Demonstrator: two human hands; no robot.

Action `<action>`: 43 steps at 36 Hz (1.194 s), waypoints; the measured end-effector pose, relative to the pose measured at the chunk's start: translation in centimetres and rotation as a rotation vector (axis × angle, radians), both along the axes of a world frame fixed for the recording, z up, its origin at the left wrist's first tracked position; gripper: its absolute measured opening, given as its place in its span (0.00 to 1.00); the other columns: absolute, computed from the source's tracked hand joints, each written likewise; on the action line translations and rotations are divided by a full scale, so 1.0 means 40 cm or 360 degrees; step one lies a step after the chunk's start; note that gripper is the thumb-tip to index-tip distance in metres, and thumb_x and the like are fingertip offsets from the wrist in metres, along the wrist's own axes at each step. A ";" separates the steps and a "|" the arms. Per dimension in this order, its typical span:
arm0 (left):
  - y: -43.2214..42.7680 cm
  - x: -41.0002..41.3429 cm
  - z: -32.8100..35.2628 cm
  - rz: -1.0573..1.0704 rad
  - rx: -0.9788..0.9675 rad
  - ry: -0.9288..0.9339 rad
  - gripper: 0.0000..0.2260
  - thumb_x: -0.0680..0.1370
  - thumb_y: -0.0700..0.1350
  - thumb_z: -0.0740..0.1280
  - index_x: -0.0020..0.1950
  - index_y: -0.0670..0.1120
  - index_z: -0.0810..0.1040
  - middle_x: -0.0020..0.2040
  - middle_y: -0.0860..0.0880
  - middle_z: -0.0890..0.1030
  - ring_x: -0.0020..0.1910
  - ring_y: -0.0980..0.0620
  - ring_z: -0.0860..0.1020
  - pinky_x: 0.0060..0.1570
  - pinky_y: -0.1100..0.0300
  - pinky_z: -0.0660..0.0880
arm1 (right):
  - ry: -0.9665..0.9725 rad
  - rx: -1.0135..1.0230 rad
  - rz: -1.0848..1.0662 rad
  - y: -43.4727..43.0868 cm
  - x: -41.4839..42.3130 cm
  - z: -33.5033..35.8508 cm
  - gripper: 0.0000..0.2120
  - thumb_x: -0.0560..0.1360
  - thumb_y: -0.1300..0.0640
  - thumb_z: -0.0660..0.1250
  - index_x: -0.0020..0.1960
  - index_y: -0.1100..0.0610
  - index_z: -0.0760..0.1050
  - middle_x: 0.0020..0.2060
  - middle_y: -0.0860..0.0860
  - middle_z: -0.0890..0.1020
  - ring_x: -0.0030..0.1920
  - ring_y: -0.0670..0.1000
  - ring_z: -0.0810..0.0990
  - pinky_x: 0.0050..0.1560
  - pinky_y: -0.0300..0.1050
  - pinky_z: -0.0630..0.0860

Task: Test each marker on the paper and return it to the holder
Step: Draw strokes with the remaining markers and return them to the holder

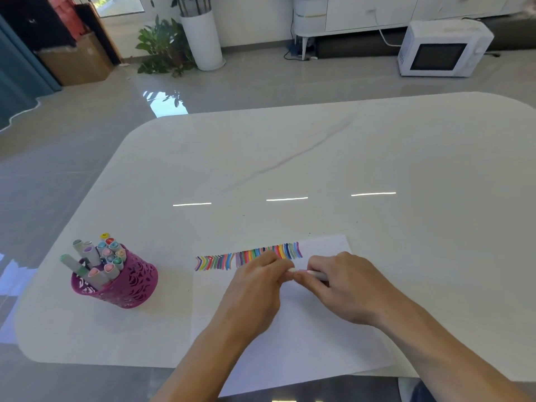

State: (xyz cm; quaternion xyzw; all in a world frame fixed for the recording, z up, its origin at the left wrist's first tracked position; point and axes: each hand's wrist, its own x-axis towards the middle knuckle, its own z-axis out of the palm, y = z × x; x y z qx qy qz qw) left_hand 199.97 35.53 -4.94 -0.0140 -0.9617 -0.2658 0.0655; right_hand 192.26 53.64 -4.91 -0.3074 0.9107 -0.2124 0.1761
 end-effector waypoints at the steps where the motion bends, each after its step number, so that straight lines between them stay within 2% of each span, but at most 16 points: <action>1: -0.004 -0.001 0.004 0.0039 0.0008 0.0026 0.06 0.81 0.42 0.66 0.51 0.48 0.83 0.43 0.54 0.76 0.39 0.53 0.74 0.40 0.61 0.71 | -0.0017 -0.0044 -0.0050 0.003 -0.004 0.003 0.27 0.81 0.31 0.55 0.36 0.52 0.68 0.26 0.47 0.72 0.28 0.47 0.70 0.30 0.41 0.62; 5: -0.025 -0.003 0.009 0.0155 0.0060 0.0071 0.06 0.81 0.41 0.68 0.50 0.47 0.84 0.42 0.53 0.78 0.38 0.52 0.75 0.38 0.65 0.67 | -0.0022 -0.0134 -0.0196 0.017 -0.022 0.017 0.29 0.81 0.34 0.57 0.33 0.55 0.62 0.24 0.49 0.67 0.28 0.49 0.66 0.30 0.45 0.61; 9: -0.019 -0.005 -0.001 0.0185 0.0067 0.0073 0.06 0.81 0.42 0.67 0.49 0.46 0.83 0.42 0.53 0.76 0.37 0.51 0.73 0.36 0.65 0.65 | -0.0080 -0.0179 -0.0307 0.023 -0.027 0.012 0.26 0.82 0.38 0.59 0.36 0.58 0.68 0.26 0.49 0.67 0.29 0.49 0.64 0.32 0.45 0.61; 14: -0.010 -0.013 -0.020 0.0167 0.0062 0.0079 0.05 0.81 0.43 0.67 0.50 0.49 0.82 0.44 0.54 0.75 0.41 0.51 0.74 0.41 0.56 0.73 | -0.0128 -0.0262 -0.0360 0.017 -0.024 0.001 0.24 0.82 0.42 0.63 0.38 0.61 0.72 0.27 0.51 0.68 0.29 0.50 0.63 0.32 0.47 0.61; 17: -0.009 -0.015 -0.027 0.0158 0.0041 0.0078 0.05 0.80 0.44 0.68 0.53 0.50 0.83 0.47 0.55 0.77 0.47 0.53 0.74 0.46 0.56 0.74 | -0.0198 -0.0347 -0.0395 0.012 -0.028 -0.005 0.13 0.82 0.43 0.64 0.44 0.50 0.78 0.29 0.47 0.77 0.31 0.47 0.72 0.34 0.44 0.67; 20: -0.011 -0.020 -0.033 0.0146 -0.0008 0.0054 0.06 0.80 0.45 0.69 0.56 0.51 0.83 0.53 0.57 0.79 0.54 0.55 0.75 0.52 0.59 0.73 | -0.0269 -0.0433 -0.0410 0.005 -0.032 -0.015 0.01 0.84 0.47 0.61 0.53 0.41 0.71 0.37 0.45 0.84 0.41 0.42 0.78 0.38 0.40 0.70; 23: -0.014 -0.026 -0.044 0.0128 -0.0029 -0.0008 0.08 0.80 0.46 0.68 0.58 0.52 0.83 0.60 0.58 0.79 0.61 0.57 0.74 0.56 0.63 0.71 | -0.0277 -0.0497 -0.0404 0.002 -0.036 -0.024 0.08 0.85 0.53 0.58 0.55 0.38 0.67 0.42 0.42 0.85 0.41 0.40 0.77 0.36 0.33 0.68; 26: -0.017 -0.033 -0.058 0.0088 0.0005 -0.0051 0.08 0.81 0.46 0.67 0.58 0.52 0.82 0.68 0.59 0.75 0.68 0.57 0.70 0.63 0.67 0.66 | -0.0409 -0.0591 -0.0440 0.000 -0.039 -0.028 0.11 0.86 0.55 0.59 0.52 0.40 0.74 0.46 0.43 0.85 0.36 0.39 0.78 0.36 0.31 0.69; 29: -0.020 -0.038 -0.072 0.0038 0.0042 -0.0053 0.07 0.81 0.45 0.66 0.58 0.51 0.79 0.74 0.58 0.71 0.75 0.58 0.64 0.69 0.68 0.59 | -0.0681 -0.0819 -0.0564 -0.006 -0.041 -0.030 0.15 0.86 0.59 0.59 0.50 0.46 0.82 0.47 0.48 0.86 0.30 0.44 0.75 0.35 0.38 0.72; 31: -0.024 -0.040 -0.082 -0.0030 0.0015 -0.0051 0.08 0.82 0.44 0.65 0.59 0.50 0.78 0.76 0.56 0.68 0.77 0.57 0.61 0.72 0.65 0.58 | -0.0892 -0.1000 -0.0657 -0.011 -0.043 -0.022 0.17 0.85 0.62 0.57 0.53 0.50 0.84 0.48 0.50 0.87 0.33 0.50 0.80 0.33 0.40 0.75; 34: -0.027 -0.039 -0.092 -0.0086 -0.0036 -0.0060 0.08 0.82 0.43 0.64 0.60 0.48 0.77 0.77 0.55 0.67 0.78 0.55 0.60 0.73 0.63 0.56 | -0.1029 -0.1130 -0.0651 -0.010 -0.050 -0.019 0.18 0.83 0.66 0.57 0.58 0.52 0.83 0.49 0.51 0.89 0.45 0.55 0.87 0.42 0.43 0.83; 36: -0.028 -0.038 -0.094 -0.0098 -0.0036 -0.0076 0.07 0.82 0.43 0.64 0.59 0.48 0.77 0.76 0.55 0.67 0.78 0.54 0.61 0.73 0.61 0.57 | -0.0933 -0.1121 -0.0557 -0.009 -0.051 -0.031 0.11 0.82 0.63 0.65 0.59 0.51 0.81 0.47 0.50 0.88 0.48 0.53 0.87 0.46 0.45 0.84; 39: -0.029 -0.039 -0.092 -0.0103 -0.0014 -0.0090 0.05 0.81 0.42 0.65 0.57 0.47 0.77 0.76 0.54 0.68 0.77 0.53 0.61 0.73 0.58 0.58 | -0.0776 -0.1105 -0.0556 -0.014 -0.047 -0.048 0.05 0.78 0.52 0.75 0.52 0.50 0.81 0.40 0.50 0.86 0.39 0.50 0.85 0.41 0.45 0.84; 41: -0.030 -0.039 -0.091 -0.0106 -0.0026 -0.0081 0.06 0.81 0.42 0.65 0.57 0.47 0.78 0.75 0.54 0.69 0.77 0.53 0.62 0.73 0.59 0.59 | -0.0757 -0.1142 -0.0629 -0.018 -0.045 -0.055 0.08 0.78 0.46 0.71 0.47 0.51 0.83 0.35 0.52 0.84 0.34 0.50 0.82 0.37 0.46 0.82; 43: -0.031 -0.040 -0.089 -0.0114 -0.0039 -0.0080 0.06 0.81 0.42 0.65 0.57 0.47 0.77 0.74 0.54 0.70 0.76 0.53 0.63 0.73 0.60 0.58 | -0.0766 -0.1179 -0.0705 -0.021 -0.045 -0.065 0.11 0.81 0.50 0.66 0.45 0.51 0.84 0.33 0.53 0.83 0.32 0.51 0.81 0.35 0.46 0.80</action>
